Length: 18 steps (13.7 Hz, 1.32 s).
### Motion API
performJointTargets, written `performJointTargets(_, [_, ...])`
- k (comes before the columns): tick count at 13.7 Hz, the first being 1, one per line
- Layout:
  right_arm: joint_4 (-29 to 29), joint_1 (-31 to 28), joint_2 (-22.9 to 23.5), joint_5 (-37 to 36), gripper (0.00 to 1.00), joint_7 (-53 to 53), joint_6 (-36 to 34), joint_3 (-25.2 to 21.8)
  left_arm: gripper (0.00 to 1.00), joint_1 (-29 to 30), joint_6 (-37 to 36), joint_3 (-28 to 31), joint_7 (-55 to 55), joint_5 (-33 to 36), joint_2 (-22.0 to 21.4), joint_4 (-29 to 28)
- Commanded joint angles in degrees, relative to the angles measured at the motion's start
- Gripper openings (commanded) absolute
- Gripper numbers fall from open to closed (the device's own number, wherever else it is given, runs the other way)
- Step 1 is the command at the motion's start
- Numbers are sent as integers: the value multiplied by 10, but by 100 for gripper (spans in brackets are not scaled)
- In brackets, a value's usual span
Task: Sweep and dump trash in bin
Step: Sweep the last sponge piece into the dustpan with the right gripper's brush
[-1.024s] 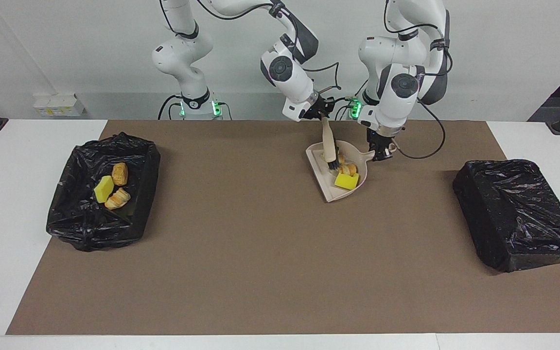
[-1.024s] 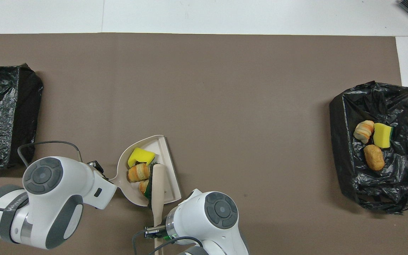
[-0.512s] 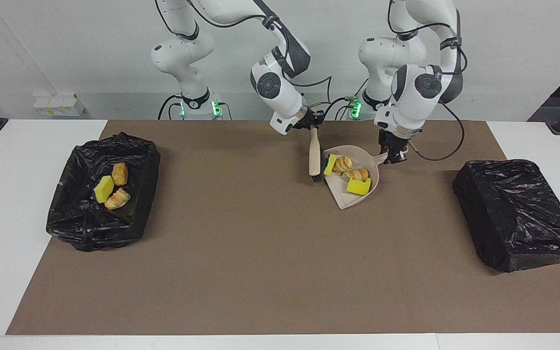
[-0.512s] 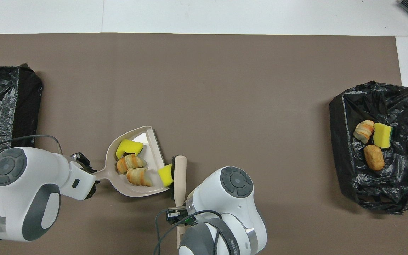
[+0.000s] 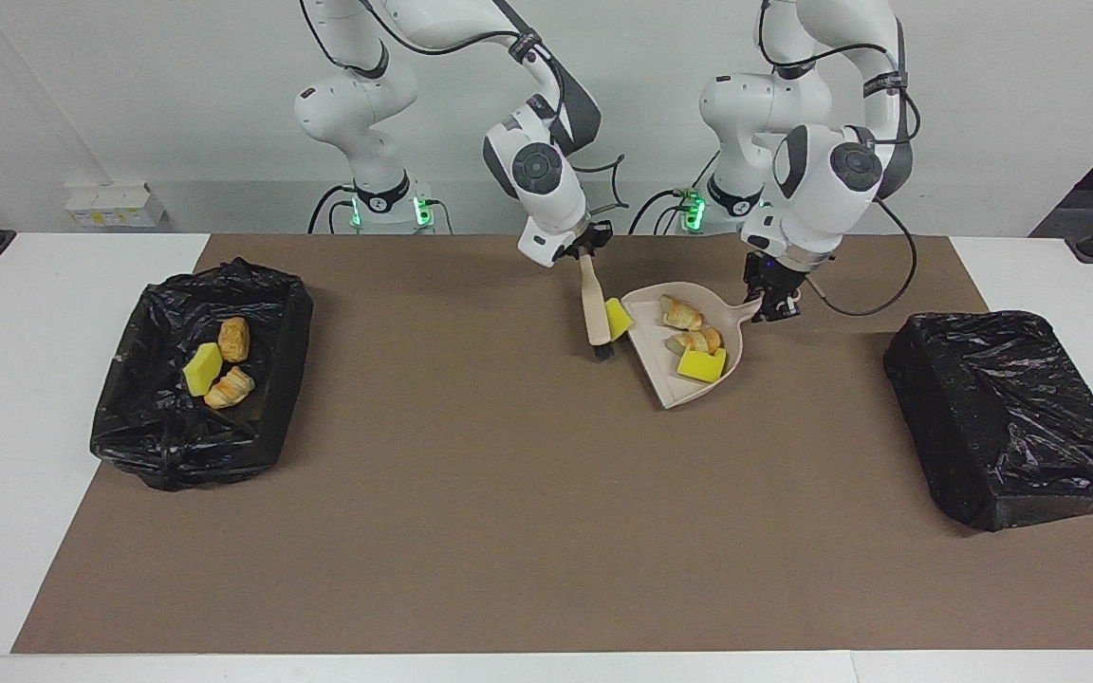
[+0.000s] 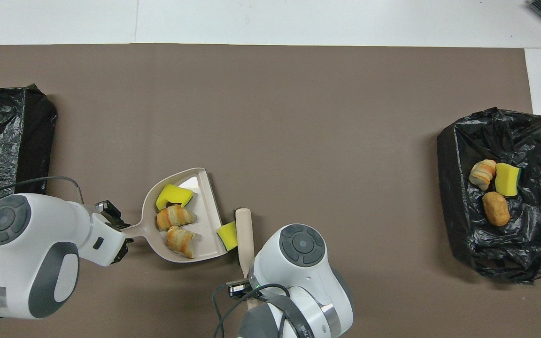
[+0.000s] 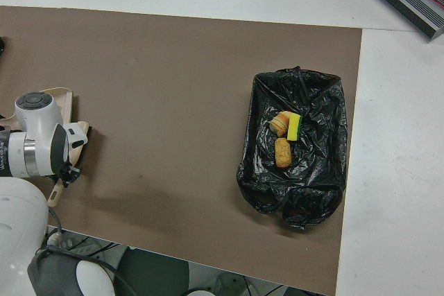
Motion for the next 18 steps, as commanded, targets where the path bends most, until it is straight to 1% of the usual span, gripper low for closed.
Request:
performJointTargets(1, [-22, -13, -15, -64, 0, 8, -13, 3, 0, -33, -3, -2, 2, 39, 7, 13])
performJointTargets(3, [-22, -32, -14, -100, 0, 9, -31, 2, 0, -47, 1, -4, 2, 55, 8, 13])
performJointTargets(5, [-21, -45, -14, -164, 0, 14, -53, 2, 0, -59, -5, -7, 0, 55, 8, 13])
performJointTargets(7, [-18, -52, -13, -198, 0, 14, -74, 2, 0, -86, -1, -7, -4, 56, 9, 12])
performJointTargets(9, [-17, -61, -15, -240, 0, 10, -94, 2, 0, -92, 3, -8, -9, 65, 10, 11])
performJointTargets(10, [-5, -59, -15, -265, 0, 11, -115, 2, 0, -92, 4, -17, -25, 93, 9, 11])
performJointTargets(12, [29, -65, -17, -287, 0, 4, -162, 2, 0, -93, 3, -37, -103, 117, 14, 11])
performJointTargets(13, [45, -62, -17, -313, 0, -4, -187, 2, 0, -97, 3, -40, -110, 134, 17, 12])
performJointTargets(14, [60, -60, -17, -347, 0, -4, -211, 4, 0, -97, 0, -41, -114, 134, 17, 12])
performJointTargets(16, [63, -57, -29, -391, 0, -10, -227, 5, 0, -105, -8, -42, -136, 135, 16, 12])
performJointTargets(18, [71, -65, -45, -388, 0, -22, -227, 0, 0, -109, -6, -42, -139, 136, 16, 13])
